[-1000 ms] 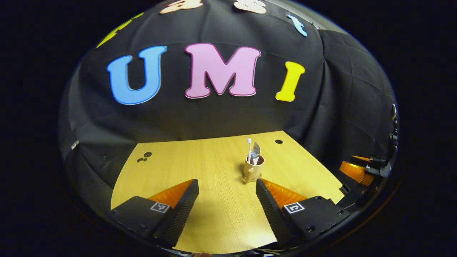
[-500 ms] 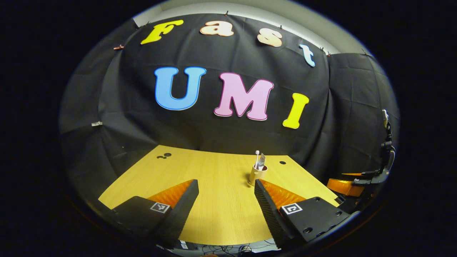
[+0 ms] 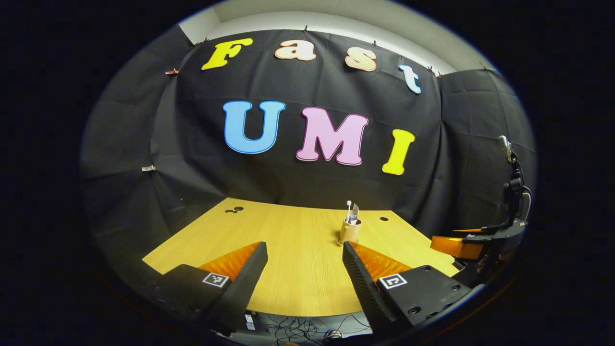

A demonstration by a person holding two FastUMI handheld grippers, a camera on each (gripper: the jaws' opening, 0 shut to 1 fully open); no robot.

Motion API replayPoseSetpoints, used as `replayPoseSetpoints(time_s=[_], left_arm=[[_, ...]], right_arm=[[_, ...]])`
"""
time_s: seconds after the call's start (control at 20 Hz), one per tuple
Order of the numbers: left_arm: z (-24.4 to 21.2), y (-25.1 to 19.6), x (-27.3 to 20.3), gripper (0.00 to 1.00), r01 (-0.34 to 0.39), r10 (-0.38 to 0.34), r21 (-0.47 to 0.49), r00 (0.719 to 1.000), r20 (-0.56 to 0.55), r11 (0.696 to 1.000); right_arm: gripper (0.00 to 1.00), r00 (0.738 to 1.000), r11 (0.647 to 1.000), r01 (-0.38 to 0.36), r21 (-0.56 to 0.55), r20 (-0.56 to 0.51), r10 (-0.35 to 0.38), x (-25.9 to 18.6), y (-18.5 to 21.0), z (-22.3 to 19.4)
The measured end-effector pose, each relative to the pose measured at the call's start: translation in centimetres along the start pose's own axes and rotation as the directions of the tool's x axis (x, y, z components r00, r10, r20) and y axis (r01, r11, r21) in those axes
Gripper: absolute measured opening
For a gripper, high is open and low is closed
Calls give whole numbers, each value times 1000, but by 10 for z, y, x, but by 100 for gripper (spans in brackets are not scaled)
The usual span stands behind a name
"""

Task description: Put the toothbrush and toothpaste on the desktop into the cup, then pick up the cup and place it on the coaster on the desktop.

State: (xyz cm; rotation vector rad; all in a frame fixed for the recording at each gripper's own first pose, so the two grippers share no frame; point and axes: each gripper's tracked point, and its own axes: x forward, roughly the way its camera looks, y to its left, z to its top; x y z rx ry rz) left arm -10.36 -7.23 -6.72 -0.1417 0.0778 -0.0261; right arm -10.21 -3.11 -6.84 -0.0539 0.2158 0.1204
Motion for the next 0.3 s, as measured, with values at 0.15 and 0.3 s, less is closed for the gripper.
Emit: replayPoseSetpoints(time_s=[0.15,0.3], left_arm=[[-2,6,-3,98,-4,4,-4,1000,9,1000],[1,15,1,98,-21,22,-36,1000,19,999]], right_arm=[[98,1000,1000,10,3,-1,-10,-8,-2,-5],[98,1000,1000,26,1,-12,-26,-14,-3,-15]])
